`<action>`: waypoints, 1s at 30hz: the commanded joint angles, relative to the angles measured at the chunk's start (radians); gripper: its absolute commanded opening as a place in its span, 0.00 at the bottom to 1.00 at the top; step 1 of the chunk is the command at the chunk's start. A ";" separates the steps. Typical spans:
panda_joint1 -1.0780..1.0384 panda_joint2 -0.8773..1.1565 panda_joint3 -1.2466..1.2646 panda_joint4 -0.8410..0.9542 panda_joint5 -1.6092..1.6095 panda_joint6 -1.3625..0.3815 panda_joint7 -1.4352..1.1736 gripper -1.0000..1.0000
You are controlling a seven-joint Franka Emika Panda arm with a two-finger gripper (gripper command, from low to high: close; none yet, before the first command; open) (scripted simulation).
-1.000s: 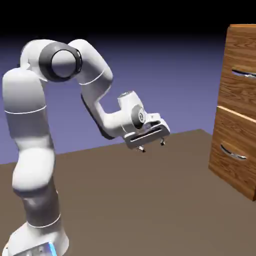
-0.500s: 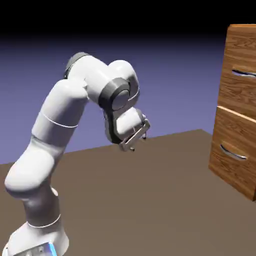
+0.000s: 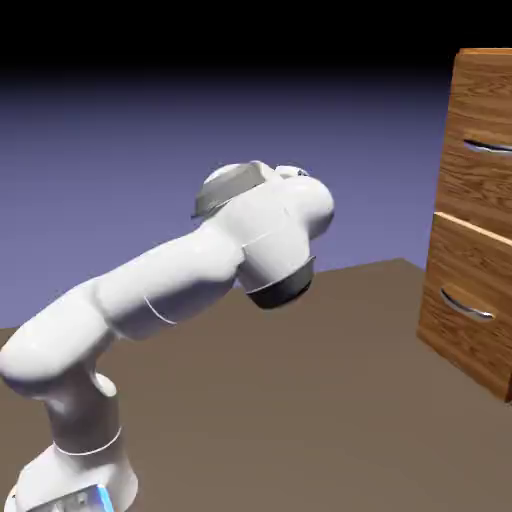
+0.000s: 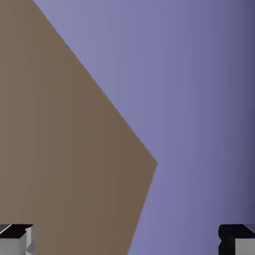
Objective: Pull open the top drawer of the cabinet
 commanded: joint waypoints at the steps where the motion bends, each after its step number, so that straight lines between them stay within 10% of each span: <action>1: -0.014 0.034 0.031 0.019 -0.044 -0.011 -0.008 0.50; 23: -0.040 0.441 0.420 0.532 -0.581 -0.036 -0.172 0.50; 24: -0.040 0.441 0.420 0.532 -0.581 -0.036 -0.172 0.00; 30: -0.142 0.460 0.423 0.350 -0.589 -0.112 -0.133 0.00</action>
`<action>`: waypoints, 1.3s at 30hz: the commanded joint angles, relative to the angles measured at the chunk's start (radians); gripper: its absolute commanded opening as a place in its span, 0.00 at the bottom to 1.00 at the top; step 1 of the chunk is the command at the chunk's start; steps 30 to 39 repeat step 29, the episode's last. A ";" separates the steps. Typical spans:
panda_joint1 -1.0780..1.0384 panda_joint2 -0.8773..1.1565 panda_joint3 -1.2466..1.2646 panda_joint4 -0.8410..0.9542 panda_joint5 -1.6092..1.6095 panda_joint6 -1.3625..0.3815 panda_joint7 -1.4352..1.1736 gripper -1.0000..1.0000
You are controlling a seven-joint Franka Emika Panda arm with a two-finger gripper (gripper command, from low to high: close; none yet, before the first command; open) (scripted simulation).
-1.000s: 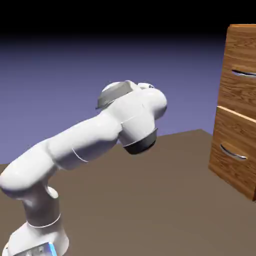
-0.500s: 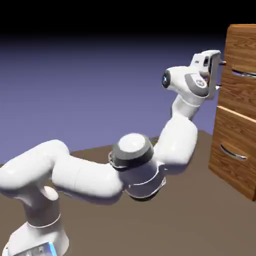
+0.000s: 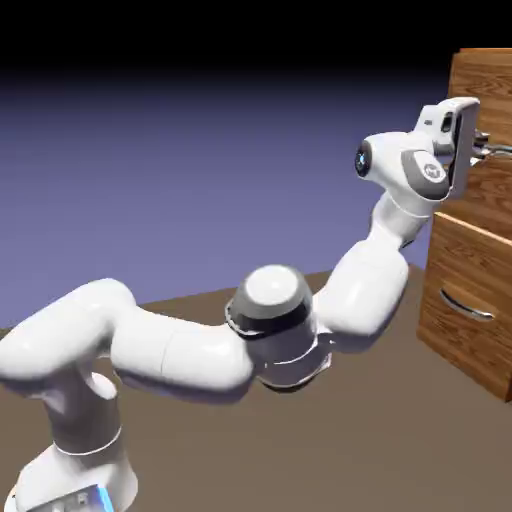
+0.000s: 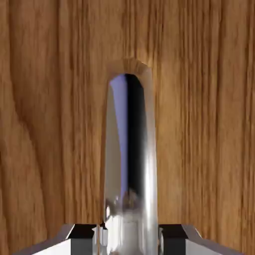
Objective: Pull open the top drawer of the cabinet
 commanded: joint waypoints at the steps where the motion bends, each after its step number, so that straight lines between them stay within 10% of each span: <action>1: -0.020 0.004 0.001 -0.036 -0.004 -0.015 0.009 0.00; 25: -0.535 0.100 0.108 -0.901 0.109 -0.365 0.129 0.00; 26: -0.535 0.100 0.108 -0.901 0.109 -0.365 0.129 1.00; 39: -0.582 0.114 0.133 -0.973 0.138 -0.392 0.134 1.00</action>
